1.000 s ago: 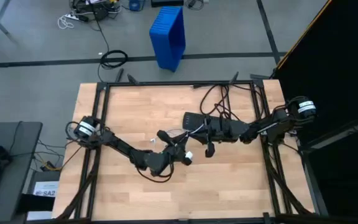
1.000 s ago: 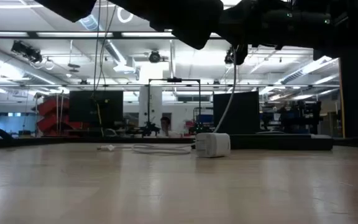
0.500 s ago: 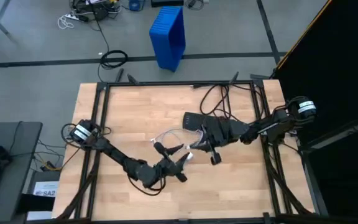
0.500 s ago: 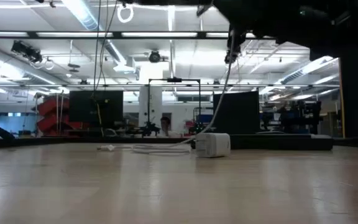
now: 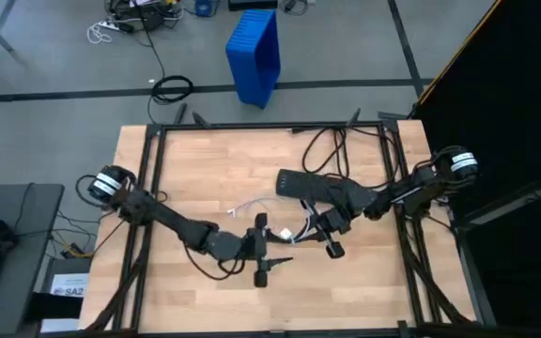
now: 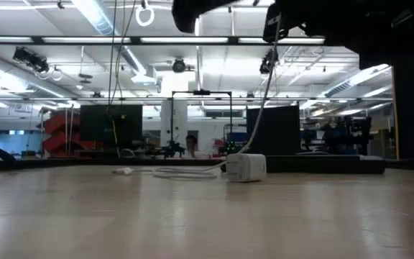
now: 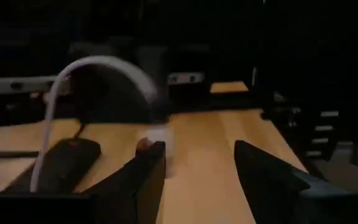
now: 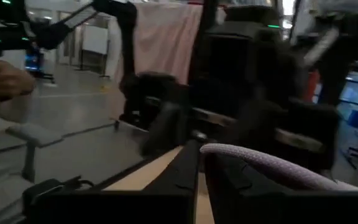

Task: Insert USB
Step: Insert the white charger cable into the white charger adapter

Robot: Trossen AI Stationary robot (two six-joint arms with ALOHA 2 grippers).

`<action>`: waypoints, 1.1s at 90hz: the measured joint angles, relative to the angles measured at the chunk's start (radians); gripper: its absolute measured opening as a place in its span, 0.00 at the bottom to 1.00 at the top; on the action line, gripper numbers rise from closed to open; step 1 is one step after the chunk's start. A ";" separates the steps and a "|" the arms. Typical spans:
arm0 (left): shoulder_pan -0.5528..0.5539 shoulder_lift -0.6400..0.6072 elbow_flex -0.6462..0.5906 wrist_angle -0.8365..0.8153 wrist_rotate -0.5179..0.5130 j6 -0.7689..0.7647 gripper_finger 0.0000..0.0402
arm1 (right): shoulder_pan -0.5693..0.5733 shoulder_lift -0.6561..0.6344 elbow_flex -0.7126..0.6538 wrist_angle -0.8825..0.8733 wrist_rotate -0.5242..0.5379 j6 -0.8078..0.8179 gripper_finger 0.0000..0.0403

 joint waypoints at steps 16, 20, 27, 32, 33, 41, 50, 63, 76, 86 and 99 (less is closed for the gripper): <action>0.078 0.000 0.000 -0.029 0.050 -0.032 0.44 | -0.001 0.000 0.000 -0.006 -0.010 0.025 0.00; 0.087 0.000 -0.001 -0.022 0.081 -0.035 0.44 | -0.001 0.000 0.000 -0.013 -0.016 0.027 0.00; 0.097 0.001 -0.001 -0.001 0.155 -0.035 0.44 | -0.001 0.000 0.000 -0.014 -0.022 0.029 0.00; 0.104 0.001 -0.002 0.009 0.222 -0.035 0.44 | -0.001 0.000 0.001 -0.015 -0.030 0.029 0.00; 0.104 0.001 -0.002 0.013 0.235 -0.036 0.44 | -0.001 -0.001 0.001 -0.018 -0.030 0.029 0.00; 0.112 0.000 0.000 0.032 0.333 -0.038 0.44 | -0.002 0.001 0.000 -0.037 -0.030 0.032 0.00; 0.122 0.000 0.000 0.042 0.411 -0.046 0.42 | -0.002 0.000 0.000 -0.031 -0.030 0.032 0.00; 0.139 0.000 0.000 0.053 0.452 -0.076 0.34 | -0.002 0.000 0.000 -0.028 -0.030 0.032 0.00; 0.157 0.000 0.000 0.052 0.465 -0.094 0.26 | -0.002 0.000 0.000 -0.028 -0.027 0.033 0.00; 0.167 0.000 0.000 0.046 0.468 -0.094 0.19 | -0.002 0.000 0.000 -0.028 -0.024 0.033 0.00; 0.170 0.000 0.000 0.007 0.467 -0.090 0.08 | -0.003 0.000 0.000 -0.031 -0.017 0.034 0.00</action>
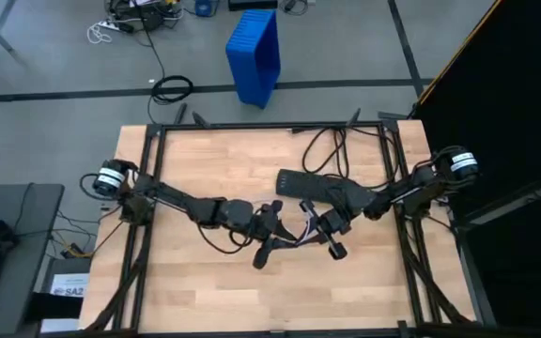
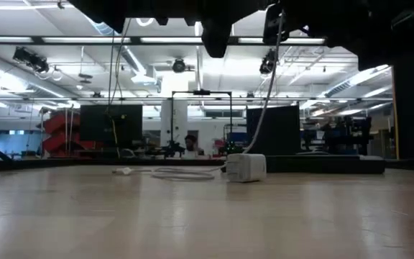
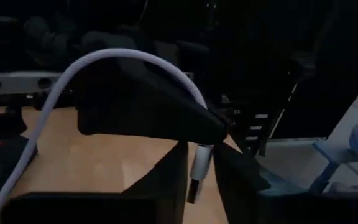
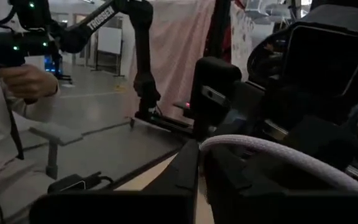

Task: Insert USB
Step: Insert the white charger cable into the white charger adapter

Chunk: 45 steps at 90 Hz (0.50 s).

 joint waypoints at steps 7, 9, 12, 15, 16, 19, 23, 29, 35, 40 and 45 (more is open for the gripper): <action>0.000 0.000 0.000 -0.017 -0.017 0.001 0.03 | 0.000 0.000 0.000 -0.006 0.005 0.001 0.00; 0.000 0.000 0.000 -0.017 -0.019 0.001 0.03 | 0.000 0.000 0.000 -0.006 0.007 0.001 0.00; 0.000 0.000 0.000 -0.017 -0.023 0.007 0.02 | 0.000 0.000 0.000 -0.005 0.012 0.001 0.00; 0.000 0.000 0.000 -0.018 -0.032 0.016 0.02 | 0.000 0.000 0.000 -0.005 0.022 0.003 0.00; -0.001 0.000 0.000 -0.018 -0.037 0.019 0.02 | 0.000 0.000 0.000 -0.005 0.027 0.004 0.00; -0.001 0.000 0.000 -0.017 -0.049 0.027 0.02 | 0.000 0.000 0.000 -0.005 0.042 0.013 0.00; -0.002 0.000 0.000 -0.011 -0.068 0.028 0.01 | -0.001 0.000 0.000 -0.002 0.066 0.026 0.00; -0.003 -0.002 0.000 -0.006 -0.109 0.030 0.01 | -0.002 0.000 0.000 0.004 0.096 0.035 0.00; -0.007 -0.003 0.000 -0.013 -0.175 0.032 0.01 | -0.004 0.000 0.000 0.006 0.110 0.032 0.02; -0.011 -0.003 0.000 -0.013 -0.203 0.044 0.01 | -0.001 0.000 0.000 0.007 0.118 0.028 0.06; -0.016 -0.003 0.000 -0.003 -0.215 0.058 0.01 | 0.004 0.000 0.000 0.009 0.133 0.026 0.11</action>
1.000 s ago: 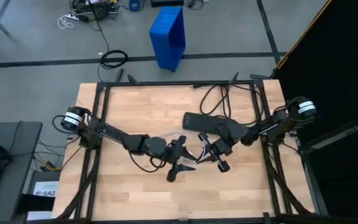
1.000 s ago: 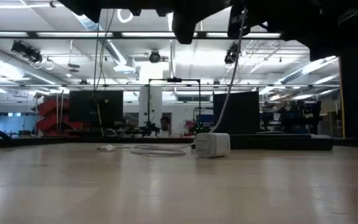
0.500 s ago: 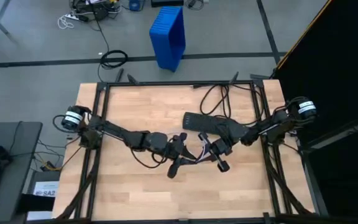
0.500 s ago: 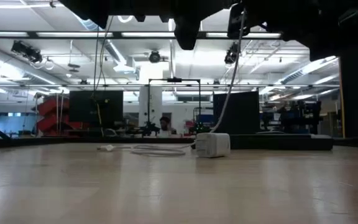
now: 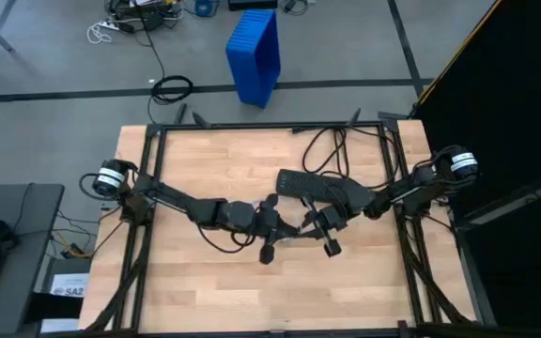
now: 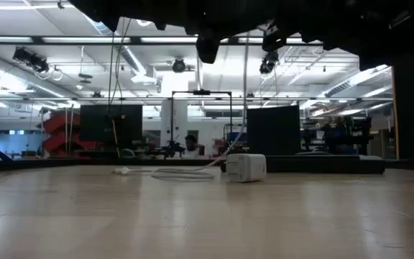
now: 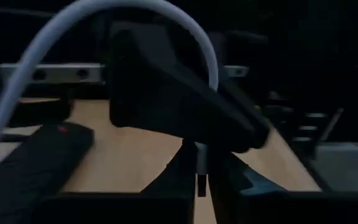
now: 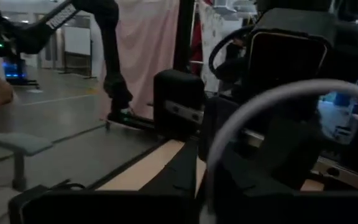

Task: Insert USB
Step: Insert the white charger cable into the white charger adapter

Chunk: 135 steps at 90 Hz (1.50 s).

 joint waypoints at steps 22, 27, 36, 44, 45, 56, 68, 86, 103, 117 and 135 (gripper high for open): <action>-0.036 -0.034 0.000 -0.006 -0.049 0.059 0.00 | 0.014 -0.003 0.002 0.025 0.000 -0.012 0.37; -0.046 -0.059 0.000 -0.053 -0.075 0.070 0.00 | 0.022 -0.003 0.002 0.020 -0.006 -0.017 0.42; -0.072 -0.102 0.000 -0.135 -0.152 0.080 0.00 | 0.033 -0.003 0.002 0.009 0.021 -0.020 0.49; -0.096 -0.128 -0.001 -0.155 -0.194 0.093 0.00 | 0.035 -0.003 0.002 0.012 0.039 -0.022 0.52; -0.099 -0.130 -0.001 -0.155 -0.196 0.097 0.00 | 0.035 -0.003 0.002 0.014 0.043 -0.022 0.52; -0.117 -0.139 0.000 -0.142 -0.201 0.102 0.00 | 0.032 -0.001 0.000 0.019 0.087 -0.033 0.51; -0.115 -0.126 0.000 -0.174 -0.213 0.087 0.00 | 0.027 -0.001 0.000 0.036 0.154 -0.014 0.40; -0.115 -0.105 0.000 -0.148 -0.266 0.087 0.00 | 0.022 -0.001 -0.001 0.036 0.156 0.035 0.20; -0.161 -0.124 -0.001 -0.058 -0.360 0.190 0.00 | 0.022 -0.003 0.000 0.061 0.154 0.037 0.14; -0.206 -0.155 -0.029 0.031 -0.378 0.248 0.00 | 0.020 -0.020 -0.001 0.057 0.161 0.043 0.16; -0.220 -0.166 -0.189 0.360 -0.385 0.283 0.00 | 0.021 -0.021 -0.001 0.045 0.159 0.070 0.20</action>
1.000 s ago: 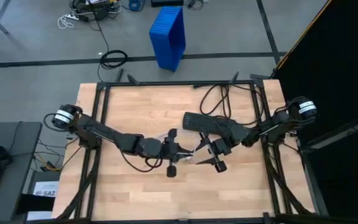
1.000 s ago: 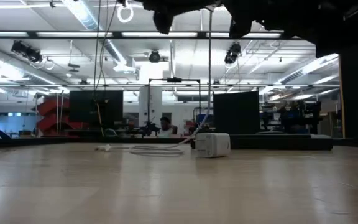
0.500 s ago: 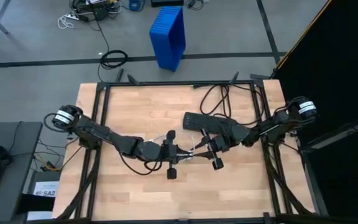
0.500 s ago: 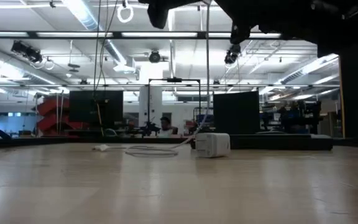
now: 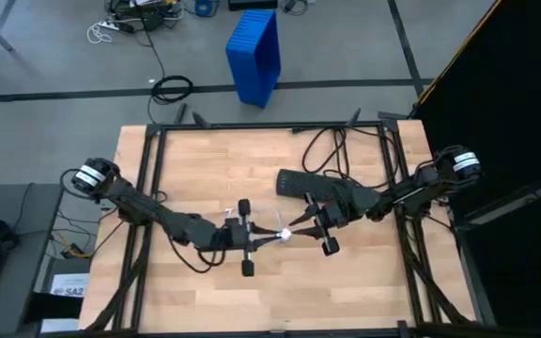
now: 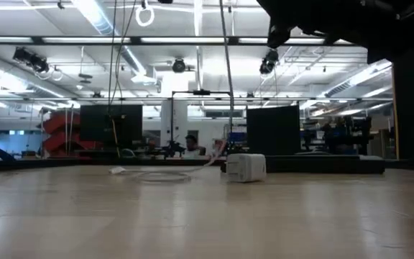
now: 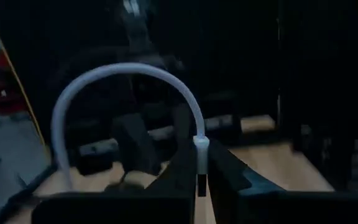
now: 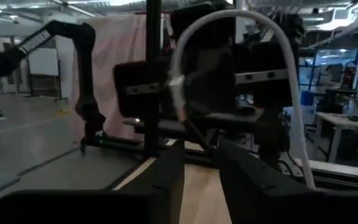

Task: Insert USB
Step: Insert the white charger cable into the white charger adapter

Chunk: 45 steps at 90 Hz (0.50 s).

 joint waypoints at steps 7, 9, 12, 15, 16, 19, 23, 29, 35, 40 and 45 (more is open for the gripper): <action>0.014 0.021 -0.075 0.179 0.032 0.000 0.00 | 0.000 0.000 0.000 -0.001 0.010 0.010 0.22; 0.019 0.031 -0.097 0.230 0.045 0.001 0.00 | 0.000 0.000 0.000 0.002 0.014 0.010 0.22; 0.028 0.045 -0.126 0.305 0.063 0.001 0.00 | 0.000 0.000 0.000 0.003 0.016 0.011 0.23; 0.037 0.061 -0.148 0.373 0.086 0.004 0.00 | 0.000 0.000 0.000 0.005 0.019 0.011 0.23; 0.041 0.065 -0.155 0.396 0.094 0.004 0.00 | 0.000 0.000 0.000 0.005 0.021 0.011 0.23; 0.051 0.078 -0.168 0.454 0.118 0.006 0.00 | -0.001 0.000 0.000 0.008 0.030 0.011 0.24; 0.064 0.091 -0.181 0.499 0.143 0.005 0.00 | -0.001 0.000 0.000 0.010 0.046 0.013 0.25; 0.080 0.111 -0.184 0.502 0.168 -0.006 0.00 | -0.002 0.000 0.000 0.014 0.064 0.029 0.26; 0.094 0.138 -0.183 0.496 0.176 -0.025 0.00 | -0.002 0.000 0.000 0.015 0.088 0.040 0.27; 0.099 0.155 -0.177 0.498 0.185 -0.033 0.00 | -0.002 0.000 0.000 0.015 0.097 0.050 0.28; 0.099 0.164 -0.170 0.503 0.195 -0.042 0.00 | -0.002 0.001 0.000 0.016 0.097 0.057 0.28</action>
